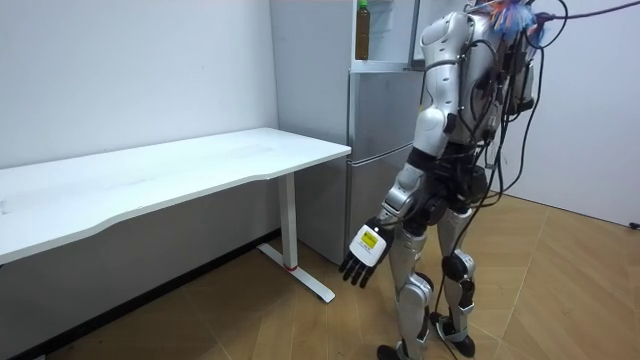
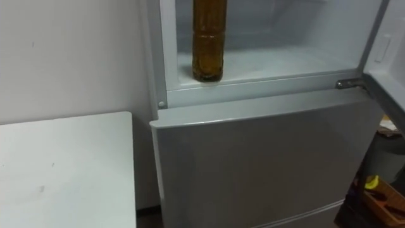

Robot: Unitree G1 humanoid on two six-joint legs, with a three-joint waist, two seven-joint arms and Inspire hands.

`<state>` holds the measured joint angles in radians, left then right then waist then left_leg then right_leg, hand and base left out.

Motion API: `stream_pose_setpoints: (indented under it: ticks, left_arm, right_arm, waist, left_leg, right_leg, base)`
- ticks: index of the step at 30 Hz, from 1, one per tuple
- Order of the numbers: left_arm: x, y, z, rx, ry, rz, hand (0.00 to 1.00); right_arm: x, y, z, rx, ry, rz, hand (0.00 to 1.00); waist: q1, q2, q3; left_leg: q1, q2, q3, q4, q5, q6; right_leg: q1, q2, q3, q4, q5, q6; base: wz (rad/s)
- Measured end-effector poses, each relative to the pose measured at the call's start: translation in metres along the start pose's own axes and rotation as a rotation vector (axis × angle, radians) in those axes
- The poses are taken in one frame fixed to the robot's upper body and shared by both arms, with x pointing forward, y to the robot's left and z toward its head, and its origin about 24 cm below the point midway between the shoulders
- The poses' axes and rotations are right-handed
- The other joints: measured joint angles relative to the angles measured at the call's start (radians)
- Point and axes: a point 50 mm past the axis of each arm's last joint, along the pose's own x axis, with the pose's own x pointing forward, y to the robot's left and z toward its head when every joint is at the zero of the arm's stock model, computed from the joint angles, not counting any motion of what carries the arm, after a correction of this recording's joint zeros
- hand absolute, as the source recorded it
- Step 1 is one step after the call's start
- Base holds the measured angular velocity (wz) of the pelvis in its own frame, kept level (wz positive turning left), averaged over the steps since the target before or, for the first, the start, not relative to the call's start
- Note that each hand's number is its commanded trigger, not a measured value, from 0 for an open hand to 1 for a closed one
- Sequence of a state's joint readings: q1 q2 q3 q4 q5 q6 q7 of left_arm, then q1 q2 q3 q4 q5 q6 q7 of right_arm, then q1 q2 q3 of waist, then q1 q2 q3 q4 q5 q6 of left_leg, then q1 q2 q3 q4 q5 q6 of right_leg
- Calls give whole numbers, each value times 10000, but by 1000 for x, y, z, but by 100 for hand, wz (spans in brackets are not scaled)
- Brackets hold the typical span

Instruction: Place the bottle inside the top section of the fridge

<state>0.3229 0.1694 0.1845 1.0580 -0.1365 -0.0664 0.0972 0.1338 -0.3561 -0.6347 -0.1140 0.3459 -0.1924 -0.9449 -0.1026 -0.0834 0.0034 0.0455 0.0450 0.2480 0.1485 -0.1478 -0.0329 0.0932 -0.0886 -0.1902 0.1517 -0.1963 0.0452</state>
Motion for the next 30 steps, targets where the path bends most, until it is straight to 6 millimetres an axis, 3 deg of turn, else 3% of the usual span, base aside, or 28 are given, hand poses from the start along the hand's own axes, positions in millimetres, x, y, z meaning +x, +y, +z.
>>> stream_pose_setpoints:
  ticks: [11, 16, 18, 22, 30]
  left_arm:
    - [-1, 3, -11, -79, 462, 132, 0]
    - [-2, 7, -20, -198, 881, 233, 0]
    - [-2, 8, -22, -188, 952, 245, 0]
    - [-3, 8, -23, -225, 1004, 250, 0]
    - [-3, 8, -25, -62, 1174, 221, 0]
  right_arm:
    - [-6, 15, 33, 218, -1878, 728, 0]
    - [-8, 27, 63, 1349, -2980, 1012, 0]
    - [-9, 28, 67, 1502, -3138, 1107, 0]
    - [-11, 30, 75, 1760, -3372, 1385, 0]
    - [-13, 31, 79, 1892, -3505, 1613, 0]
  waist:
    - [-66, -19, 14]
    - [-32, -252, 13]
    - [-11, -311, -8]
    - [4, -404, 28]
    - [26, -185, -39]
  left_leg:
    - [21, -3, 52, -48, 1, 0]
    - [37, -2, 65, -47, 0, 1]
    - [31, -2, 61, -47, -2, 3]
    - [30, 4, 59, -39, -49, 18]
    - [41, 37, 83, -3, -121, -1]
  right_leg:
    - [-68, -1, 55, 63, -2, 2]
    - [-54, -2, 82, 64, -2, 2]
    - [-52, -2, 83, 60, -2, 2]
    - [-53, -1, 93, 67, -1, 2]
    - [-82, 6, 87, 168, 0, 4]
  base:
    - [0]
    - [0]
    - [0]
    - [0]
    - [0]
